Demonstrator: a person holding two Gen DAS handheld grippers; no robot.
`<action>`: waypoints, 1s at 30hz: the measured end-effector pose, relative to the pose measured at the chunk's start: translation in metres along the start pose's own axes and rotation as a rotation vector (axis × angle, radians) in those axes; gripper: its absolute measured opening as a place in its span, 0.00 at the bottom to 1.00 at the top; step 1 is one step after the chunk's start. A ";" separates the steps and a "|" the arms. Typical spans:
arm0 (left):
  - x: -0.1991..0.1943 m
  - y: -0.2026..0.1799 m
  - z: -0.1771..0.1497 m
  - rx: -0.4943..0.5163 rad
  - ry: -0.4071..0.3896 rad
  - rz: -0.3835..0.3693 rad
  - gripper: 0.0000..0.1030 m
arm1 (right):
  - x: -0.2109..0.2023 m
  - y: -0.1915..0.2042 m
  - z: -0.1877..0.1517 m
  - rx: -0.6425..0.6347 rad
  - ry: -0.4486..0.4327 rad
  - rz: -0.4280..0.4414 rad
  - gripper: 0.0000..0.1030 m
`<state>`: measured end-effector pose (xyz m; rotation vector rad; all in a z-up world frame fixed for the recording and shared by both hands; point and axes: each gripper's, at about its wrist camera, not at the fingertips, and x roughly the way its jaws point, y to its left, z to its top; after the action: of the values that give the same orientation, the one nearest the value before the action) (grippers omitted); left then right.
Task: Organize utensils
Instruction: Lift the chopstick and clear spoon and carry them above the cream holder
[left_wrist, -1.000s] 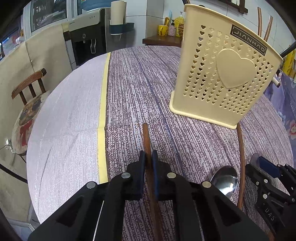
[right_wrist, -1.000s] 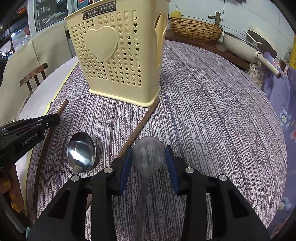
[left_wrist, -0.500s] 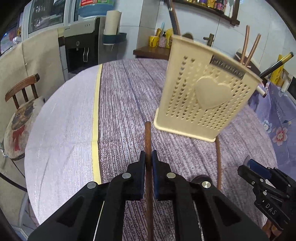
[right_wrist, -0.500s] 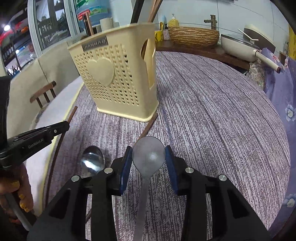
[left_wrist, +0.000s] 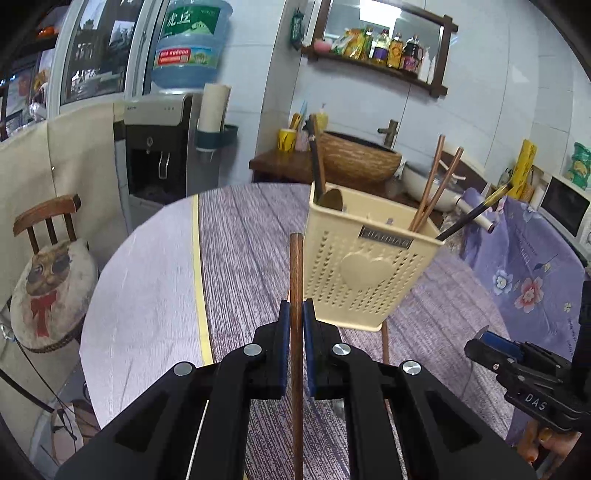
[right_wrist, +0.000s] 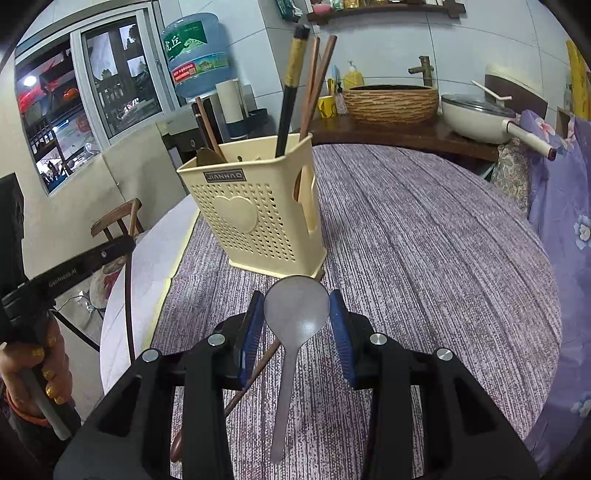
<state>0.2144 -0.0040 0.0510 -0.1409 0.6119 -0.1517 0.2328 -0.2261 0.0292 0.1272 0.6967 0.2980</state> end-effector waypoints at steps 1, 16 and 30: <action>-0.004 0.000 0.002 0.002 -0.011 -0.002 0.08 | -0.002 0.001 0.001 -0.001 -0.004 0.004 0.36; -0.030 0.005 0.008 -0.009 -0.085 -0.019 0.08 | -0.030 0.016 0.007 -0.050 -0.056 0.033 0.36; -0.041 0.006 0.032 -0.021 -0.149 -0.040 0.08 | -0.033 0.040 0.034 -0.073 -0.136 0.079 0.36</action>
<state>0.2003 0.0124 0.0991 -0.1831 0.4625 -0.1716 0.2220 -0.1993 0.0842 0.1045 0.5466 0.3861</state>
